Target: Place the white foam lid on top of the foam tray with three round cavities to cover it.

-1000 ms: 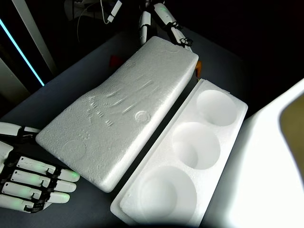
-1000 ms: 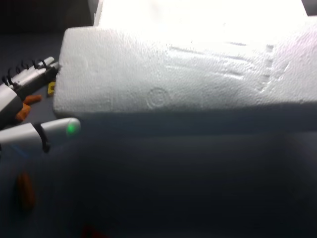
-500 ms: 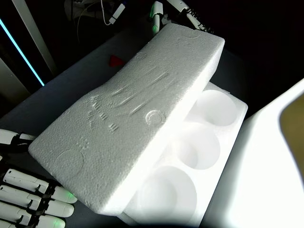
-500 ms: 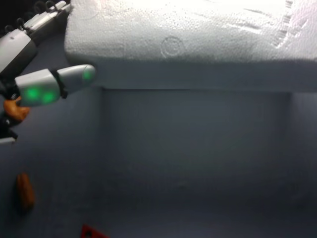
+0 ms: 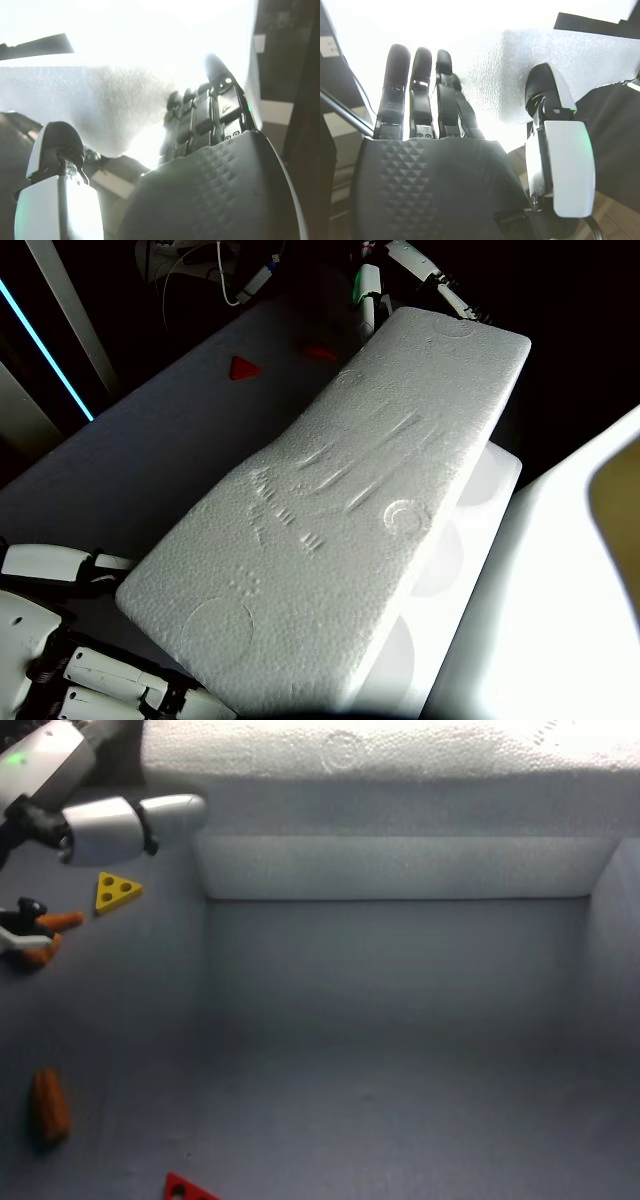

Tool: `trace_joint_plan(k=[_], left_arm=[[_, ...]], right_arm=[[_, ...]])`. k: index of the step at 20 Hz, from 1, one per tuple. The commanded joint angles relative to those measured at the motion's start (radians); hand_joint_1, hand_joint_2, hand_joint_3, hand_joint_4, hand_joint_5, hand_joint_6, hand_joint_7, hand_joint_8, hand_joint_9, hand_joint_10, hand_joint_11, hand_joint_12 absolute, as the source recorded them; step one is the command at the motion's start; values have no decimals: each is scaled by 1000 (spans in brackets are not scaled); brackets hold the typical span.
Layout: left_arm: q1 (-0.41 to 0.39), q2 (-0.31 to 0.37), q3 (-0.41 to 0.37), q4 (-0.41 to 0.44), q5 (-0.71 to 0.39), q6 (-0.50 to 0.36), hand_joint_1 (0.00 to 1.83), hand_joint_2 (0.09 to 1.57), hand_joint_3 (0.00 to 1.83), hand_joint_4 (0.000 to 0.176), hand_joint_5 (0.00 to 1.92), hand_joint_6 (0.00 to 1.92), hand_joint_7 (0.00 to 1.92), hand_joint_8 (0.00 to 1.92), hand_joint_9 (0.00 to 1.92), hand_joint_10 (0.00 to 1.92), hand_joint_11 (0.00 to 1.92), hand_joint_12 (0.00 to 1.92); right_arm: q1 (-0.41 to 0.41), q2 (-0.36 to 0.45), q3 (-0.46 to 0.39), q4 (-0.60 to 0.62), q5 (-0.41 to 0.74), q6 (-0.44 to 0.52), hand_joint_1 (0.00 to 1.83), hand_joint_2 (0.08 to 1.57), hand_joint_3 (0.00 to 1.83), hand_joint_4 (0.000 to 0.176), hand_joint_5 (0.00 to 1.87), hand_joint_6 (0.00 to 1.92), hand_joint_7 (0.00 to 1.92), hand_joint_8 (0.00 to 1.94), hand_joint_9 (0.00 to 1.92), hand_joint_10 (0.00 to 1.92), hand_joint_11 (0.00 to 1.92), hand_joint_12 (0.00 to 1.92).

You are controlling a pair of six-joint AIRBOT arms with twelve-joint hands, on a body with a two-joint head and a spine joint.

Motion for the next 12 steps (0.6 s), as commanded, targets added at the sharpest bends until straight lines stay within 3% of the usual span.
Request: trace_joint_plan(k=[1, 5, 10, 12], left_arm=[[-24, -22, 0, 113, -86, -11, 506, 1048, 0, 0, 254, 7, 9, 8, 0, 0, 0, 2], [-72, -69, 69, 117, -9, -30, 453, 1052, 0, 0, 247, 3, 29, 13, 0, 0, 0, 0], [-116, -119, 136, 119, 66, -43, 436, 1071, 6, 0, 223, 0, 19, 1, 0, 0, 20, 17], [-124, -134, 154, 106, 77, -46, 429, 1063, 2, 0, 235, 5, 33, 7, 0, 0, 23, 24]], right_arm=[[30, -11, 5, -105, 83, 15, 529, 1225, 5, 0, 0, 326, 148, 12, 0, 560, 0, 1603], [76, -44, 61, -94, 15, 15, 540, 1225, 1, 0, 0, 145, 121, 6, 0, 388, 0, 1392], [115, -81, 120, -83, -55, 15, 551, 1206, 0, 0, 5, 187, 184, 23, 0, 546, 0, 1455], [138, -97, 144, -83, -91, 3, 561, 1213, 0, 0, 32, 125, 161, 11, 0, 433, 0, 1427]])
